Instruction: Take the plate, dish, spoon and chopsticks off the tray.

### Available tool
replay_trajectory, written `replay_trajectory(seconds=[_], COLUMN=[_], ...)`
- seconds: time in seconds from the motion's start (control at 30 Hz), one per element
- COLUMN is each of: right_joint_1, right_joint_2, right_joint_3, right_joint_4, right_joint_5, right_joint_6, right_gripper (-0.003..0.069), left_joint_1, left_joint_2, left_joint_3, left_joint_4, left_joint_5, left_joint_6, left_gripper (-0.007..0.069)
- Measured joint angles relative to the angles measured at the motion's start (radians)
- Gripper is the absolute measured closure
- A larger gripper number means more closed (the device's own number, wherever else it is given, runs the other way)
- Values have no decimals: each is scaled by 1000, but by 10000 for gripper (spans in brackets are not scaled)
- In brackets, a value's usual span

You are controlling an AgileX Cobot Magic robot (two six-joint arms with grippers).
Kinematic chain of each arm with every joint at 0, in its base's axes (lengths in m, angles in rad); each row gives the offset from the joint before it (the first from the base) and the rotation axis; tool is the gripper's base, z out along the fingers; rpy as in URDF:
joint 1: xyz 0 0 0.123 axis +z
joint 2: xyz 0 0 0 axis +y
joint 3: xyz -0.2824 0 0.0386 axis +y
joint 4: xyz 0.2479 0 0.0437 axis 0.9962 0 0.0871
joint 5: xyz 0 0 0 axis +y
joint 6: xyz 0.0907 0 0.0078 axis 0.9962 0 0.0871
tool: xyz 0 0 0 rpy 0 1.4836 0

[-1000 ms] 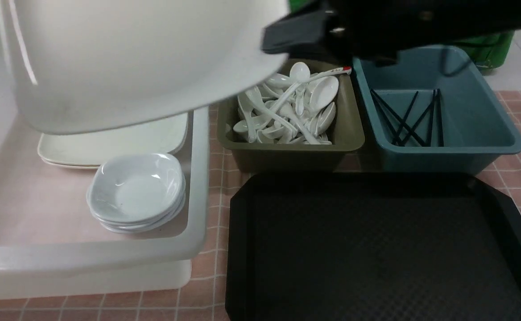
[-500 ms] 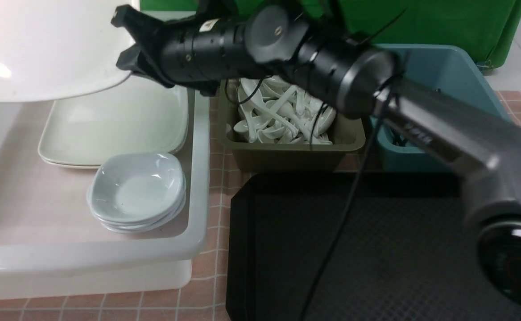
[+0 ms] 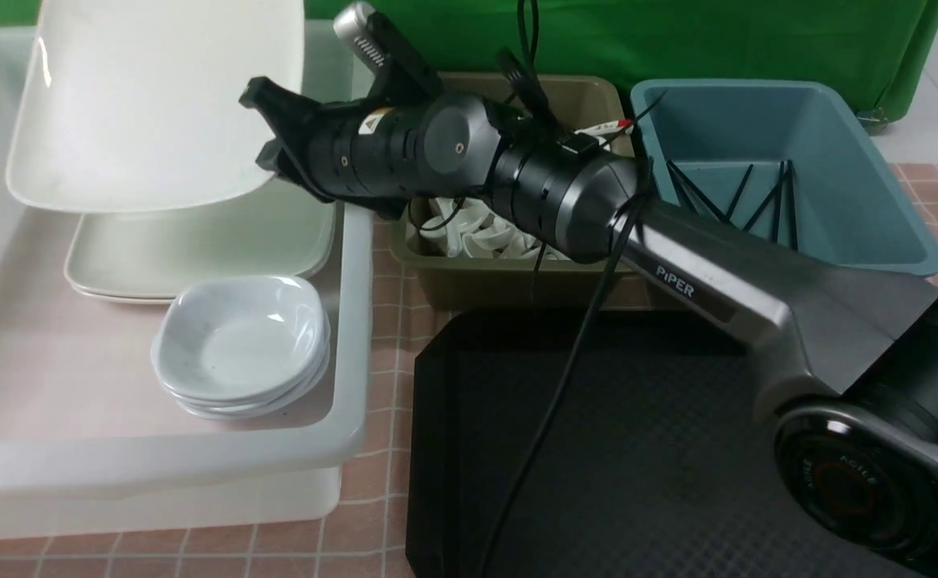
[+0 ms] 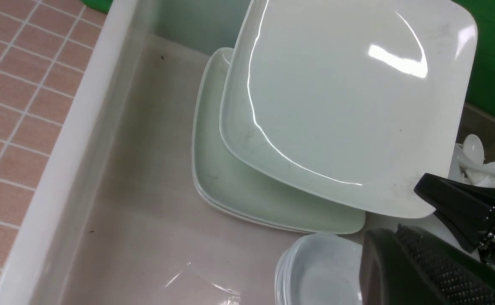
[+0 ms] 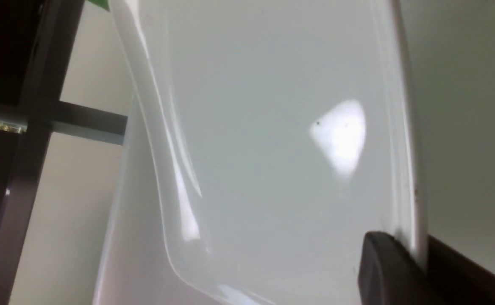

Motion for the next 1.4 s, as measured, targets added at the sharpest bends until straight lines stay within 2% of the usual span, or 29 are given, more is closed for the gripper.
replay_trajectory(seconds=[0.1, 0.27, 0.57, 0.73, 0.87, 1.0, 1.2, 1.4], right_joint_1=[0, 0, 0, 3, 4, -10, -73, -156], right_joint_2=[1, 1, 6, 6, 6, -5, -79, -306], right_joint_3=[0, 0, -1, -6, -8, -8, -4, -3], right_joint_4=[1, -17, -35, -54, -65, -74, -91, -95], right_joint_5=[-2, 2, -8, -20, -25, 1, 178, 589], right_joint_6=[1, 3, 8, 8, 8, 4, -143, -436], right_gripper=[560, 476, 437, 345, 320, 318, 338, 529], left_joint_1=[0, 0, 0, 0, 0, 0, -35, -196], left_joint_2=[0, 0, 0, 0, 0, 0, 0, 33], left_joint_3=[6, 8, 8, 8, 8, 8, 8, 8], left_joint_4=[0, 0, 0, 0, 1, 1, 18, 99], left_joint_5=[-4, -4, -4, -4, -4, -4, -4, 20], left_joint_6=[0, 0, 0, 1, 1, 1, 0, -56], left_gripper=[624, 624, 624, 624, 624, 624, 624, 624])
